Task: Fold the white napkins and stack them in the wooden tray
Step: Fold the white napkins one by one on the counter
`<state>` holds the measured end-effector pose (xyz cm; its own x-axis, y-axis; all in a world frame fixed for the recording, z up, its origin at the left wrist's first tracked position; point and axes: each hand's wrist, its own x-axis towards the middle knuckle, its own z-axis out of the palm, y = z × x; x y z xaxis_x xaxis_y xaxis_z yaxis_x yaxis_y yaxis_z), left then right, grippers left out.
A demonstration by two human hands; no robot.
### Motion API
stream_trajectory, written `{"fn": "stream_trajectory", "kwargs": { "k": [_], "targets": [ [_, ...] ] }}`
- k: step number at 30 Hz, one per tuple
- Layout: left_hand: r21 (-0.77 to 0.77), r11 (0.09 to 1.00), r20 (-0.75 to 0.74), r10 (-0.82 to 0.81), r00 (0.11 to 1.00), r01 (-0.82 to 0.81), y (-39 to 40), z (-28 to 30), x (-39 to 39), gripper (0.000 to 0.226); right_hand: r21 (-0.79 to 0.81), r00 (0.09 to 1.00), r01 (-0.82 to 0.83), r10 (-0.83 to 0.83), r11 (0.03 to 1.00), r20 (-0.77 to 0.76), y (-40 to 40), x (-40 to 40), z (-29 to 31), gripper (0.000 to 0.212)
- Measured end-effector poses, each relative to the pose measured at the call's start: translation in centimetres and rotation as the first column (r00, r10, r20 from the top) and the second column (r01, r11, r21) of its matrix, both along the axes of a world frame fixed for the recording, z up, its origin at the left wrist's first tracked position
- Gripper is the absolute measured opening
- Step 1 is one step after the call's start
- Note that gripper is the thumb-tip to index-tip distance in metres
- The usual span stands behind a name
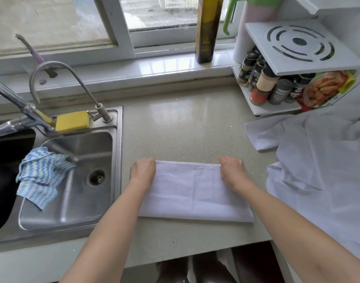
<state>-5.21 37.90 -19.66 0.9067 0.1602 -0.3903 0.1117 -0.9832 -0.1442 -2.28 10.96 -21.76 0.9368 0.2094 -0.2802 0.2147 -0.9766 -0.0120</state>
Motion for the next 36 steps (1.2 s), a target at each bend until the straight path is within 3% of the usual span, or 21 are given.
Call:
{"fn": "stream_trajectory", "kwargs": {
  "k": [17, 36],
  "targets": [
    [0.024, 0.998, -0.084, 0.061, 0.995, -0.059, -0.3, 0.0, 1.3, 0.034, -0.053, 0.997, 0.073, -0.073, 0.996, 0.017, 0.4, 0.1, -0.4, 0.033],
    [0.067, 0.997, -0.107, 0.035, 0.994, -0.028, -0.3, 0.4, 1.7, 0.037, -0.002, 0.992, 0.125, -0.125, 0.992, -0.002, 0.8, 0.2, 0.2, 0.031]
  ]
}}
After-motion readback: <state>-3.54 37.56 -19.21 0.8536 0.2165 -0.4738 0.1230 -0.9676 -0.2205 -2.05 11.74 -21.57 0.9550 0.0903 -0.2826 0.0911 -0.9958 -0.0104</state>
